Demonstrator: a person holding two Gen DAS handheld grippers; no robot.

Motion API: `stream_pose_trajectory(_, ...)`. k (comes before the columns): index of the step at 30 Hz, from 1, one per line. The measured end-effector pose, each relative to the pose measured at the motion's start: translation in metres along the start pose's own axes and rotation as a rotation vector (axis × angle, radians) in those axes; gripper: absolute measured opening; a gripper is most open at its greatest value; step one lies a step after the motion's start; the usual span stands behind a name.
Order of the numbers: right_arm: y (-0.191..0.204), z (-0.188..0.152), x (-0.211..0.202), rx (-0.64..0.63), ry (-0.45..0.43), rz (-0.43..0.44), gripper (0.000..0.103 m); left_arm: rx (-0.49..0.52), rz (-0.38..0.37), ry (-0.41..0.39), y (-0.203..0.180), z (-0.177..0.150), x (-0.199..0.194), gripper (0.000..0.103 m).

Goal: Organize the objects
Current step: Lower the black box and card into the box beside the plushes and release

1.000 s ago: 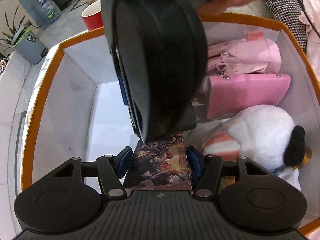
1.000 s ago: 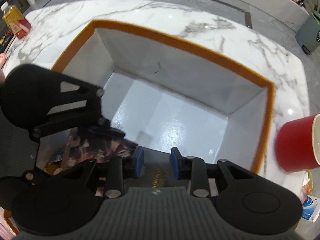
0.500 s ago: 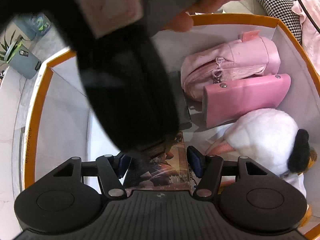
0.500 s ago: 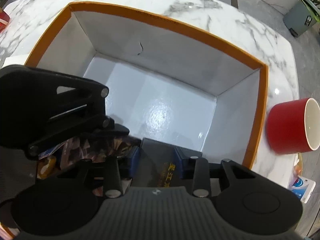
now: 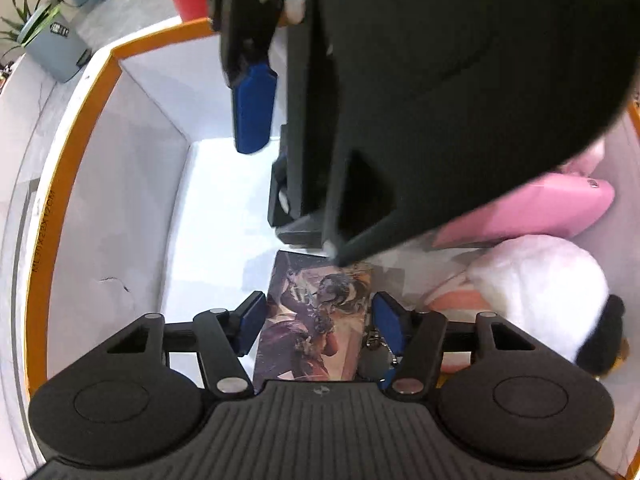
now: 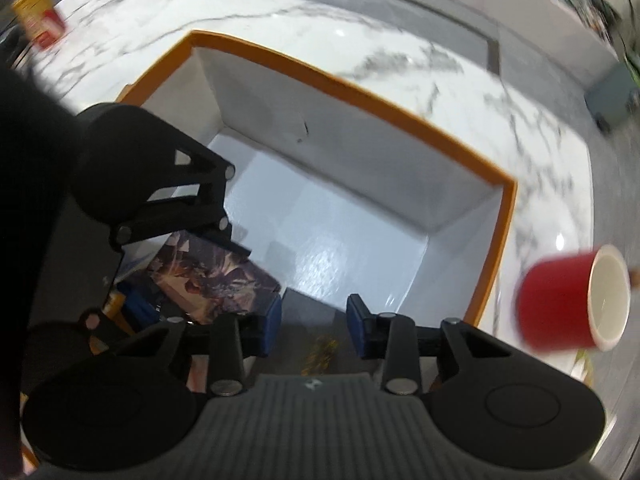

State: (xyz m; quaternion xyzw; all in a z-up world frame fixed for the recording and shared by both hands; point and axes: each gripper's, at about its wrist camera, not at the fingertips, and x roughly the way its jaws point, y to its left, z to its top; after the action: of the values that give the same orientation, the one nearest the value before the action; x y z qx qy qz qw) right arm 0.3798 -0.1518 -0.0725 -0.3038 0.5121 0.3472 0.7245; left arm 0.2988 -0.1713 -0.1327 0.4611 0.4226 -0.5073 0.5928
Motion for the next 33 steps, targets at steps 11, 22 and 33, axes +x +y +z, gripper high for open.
stream_pose_trajectory(11,-0.01,-0.003,0.006,-0.113,-0.051,0.031,0.022,-0.13,-0.066,-0.047,0.011,-0.005,-0.006,0.068)
stream_pose_trajectory(22,0.002,-0.003,0.011,-0.137,0.024,0.033,0.016,-0.144,-0.071,-0.074,0.009,-0.023,-0.013,0.068)
stream_pose_trajectory(33,-0.003,-0.008,0.002,-0.059,0.053,0.088,0.015,-0.119,-0.063,-0.079,0.007,-0.038,-0.019,0.069)
